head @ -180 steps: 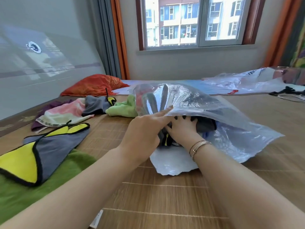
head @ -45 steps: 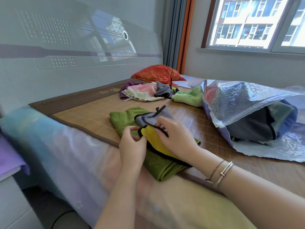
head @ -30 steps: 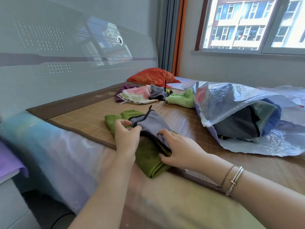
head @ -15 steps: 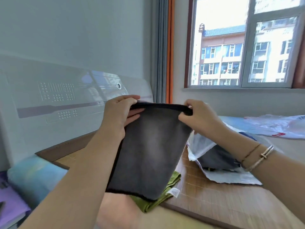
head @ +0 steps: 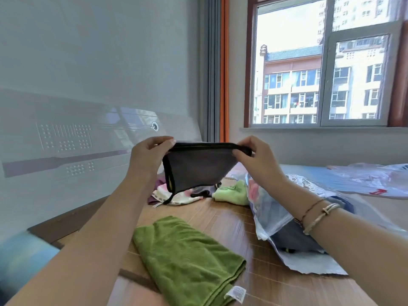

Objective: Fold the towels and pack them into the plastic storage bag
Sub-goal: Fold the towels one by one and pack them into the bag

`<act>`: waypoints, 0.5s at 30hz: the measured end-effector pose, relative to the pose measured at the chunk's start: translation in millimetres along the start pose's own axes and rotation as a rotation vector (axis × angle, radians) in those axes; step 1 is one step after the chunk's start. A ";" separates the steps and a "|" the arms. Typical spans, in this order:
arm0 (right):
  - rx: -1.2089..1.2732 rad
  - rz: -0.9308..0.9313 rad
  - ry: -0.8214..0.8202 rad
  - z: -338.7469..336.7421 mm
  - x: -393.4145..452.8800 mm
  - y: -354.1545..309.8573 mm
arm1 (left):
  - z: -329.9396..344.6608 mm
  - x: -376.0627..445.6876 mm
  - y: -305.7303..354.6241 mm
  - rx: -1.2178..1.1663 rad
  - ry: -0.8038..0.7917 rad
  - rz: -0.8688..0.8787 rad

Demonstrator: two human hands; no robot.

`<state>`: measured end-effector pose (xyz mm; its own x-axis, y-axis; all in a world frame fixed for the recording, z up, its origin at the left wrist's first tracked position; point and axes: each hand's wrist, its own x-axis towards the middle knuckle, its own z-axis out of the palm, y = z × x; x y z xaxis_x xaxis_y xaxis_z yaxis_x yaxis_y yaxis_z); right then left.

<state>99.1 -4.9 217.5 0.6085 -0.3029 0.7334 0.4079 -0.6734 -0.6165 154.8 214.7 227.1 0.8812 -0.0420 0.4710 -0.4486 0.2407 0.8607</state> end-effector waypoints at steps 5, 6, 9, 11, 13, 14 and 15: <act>-0.254 -0.060 -0.162 2.7 -58.3 20.6 | -28.3 -33.8 -65.3 0.507 -0.094 0.029; -0.283 -0.052 -0.222 3.3 -74.2 28.5 | -36.0 -44.9 -81.7 0.609 -0.094 0.060; -0.303 0.000 -0.400 1.0 -115.3 47.7 | -58.2 -79.0 -120.3 0.735 -0.138 0.078; -0.320 0.034 -0.481 0.4 -131.6 58.0 | -69.4 -94.4 -132.0 0.789 -0.187 0.028; -0.292 0.067 -0.498 2.2 -141.1 68.7 | -77.6 -104.7 -135.8 0.761 -0.290 -0.047; -0.255 0.102 -0.487 4.4 -143.6 74.0 | -79.9 -107.7 -136.0 0.727 -0.349 -0.068; -0.211 0.147 -0.470 7.6 -144.7 79.8 | -80.5 -108.3 -135.9 0.690 -0.393 -0.067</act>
<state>48.7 -9.7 60.0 0.9077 -0.1023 0.4069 0.1794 -0.7821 -0.5968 132.4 264.6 43.6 0.8500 -0.4049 0.3370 -0.5011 -0.4240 0.7544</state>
